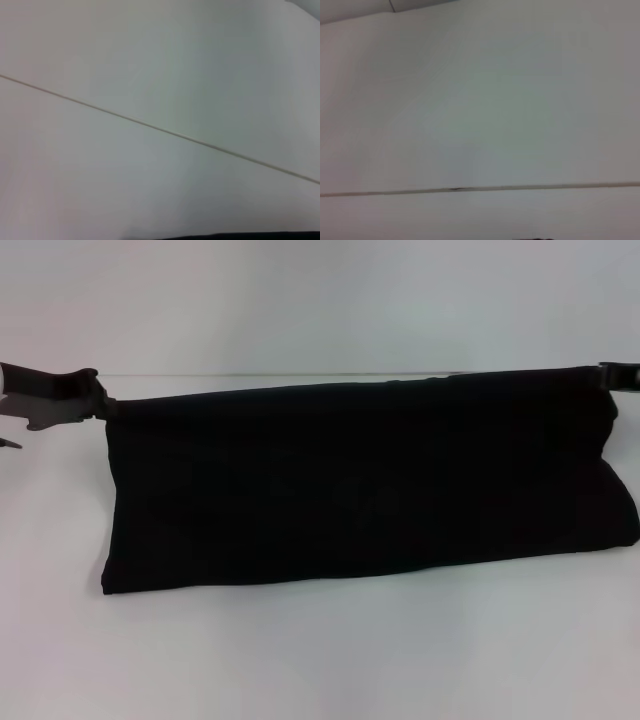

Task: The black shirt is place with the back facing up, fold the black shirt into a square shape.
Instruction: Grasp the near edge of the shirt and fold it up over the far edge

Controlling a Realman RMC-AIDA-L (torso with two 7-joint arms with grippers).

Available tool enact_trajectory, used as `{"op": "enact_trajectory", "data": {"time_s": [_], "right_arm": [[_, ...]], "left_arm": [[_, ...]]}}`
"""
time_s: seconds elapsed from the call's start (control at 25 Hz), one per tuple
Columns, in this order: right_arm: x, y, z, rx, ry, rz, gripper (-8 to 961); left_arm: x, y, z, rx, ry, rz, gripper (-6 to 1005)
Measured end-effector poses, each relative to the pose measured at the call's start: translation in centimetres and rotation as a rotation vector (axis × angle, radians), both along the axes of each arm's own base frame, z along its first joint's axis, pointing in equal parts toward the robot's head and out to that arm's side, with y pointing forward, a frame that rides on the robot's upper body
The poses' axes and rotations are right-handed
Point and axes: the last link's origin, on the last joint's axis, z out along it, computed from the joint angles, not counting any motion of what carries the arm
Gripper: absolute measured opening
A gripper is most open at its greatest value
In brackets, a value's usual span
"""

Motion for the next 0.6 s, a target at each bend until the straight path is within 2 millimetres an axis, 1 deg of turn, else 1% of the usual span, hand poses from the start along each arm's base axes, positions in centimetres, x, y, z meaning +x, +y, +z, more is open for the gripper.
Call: {"op": "enact_trajectory", "data": {"time_s": [0.12, 0.28, 0.6], "right_arm": [[-0.5, 0.4, -0.8, 0.008, -0.032, 0.013, 73], [-0.7, 0.8, -1.0, 0.039, -0.053, 0.021, 79], [-0.8, 1.0, -1.6, 0.079, -0.059, 0.016, 91]], "left_arm": [[-0.1, 0.1, -0.1, 0.011, 0.005, 0.002, -1], [-0.2, 0.2, -0.3, 0.022, 0.008, -0.001, -1], [0.0, 0.4, -1.8, 0.050, 0.012, -0.007, -2]]}}
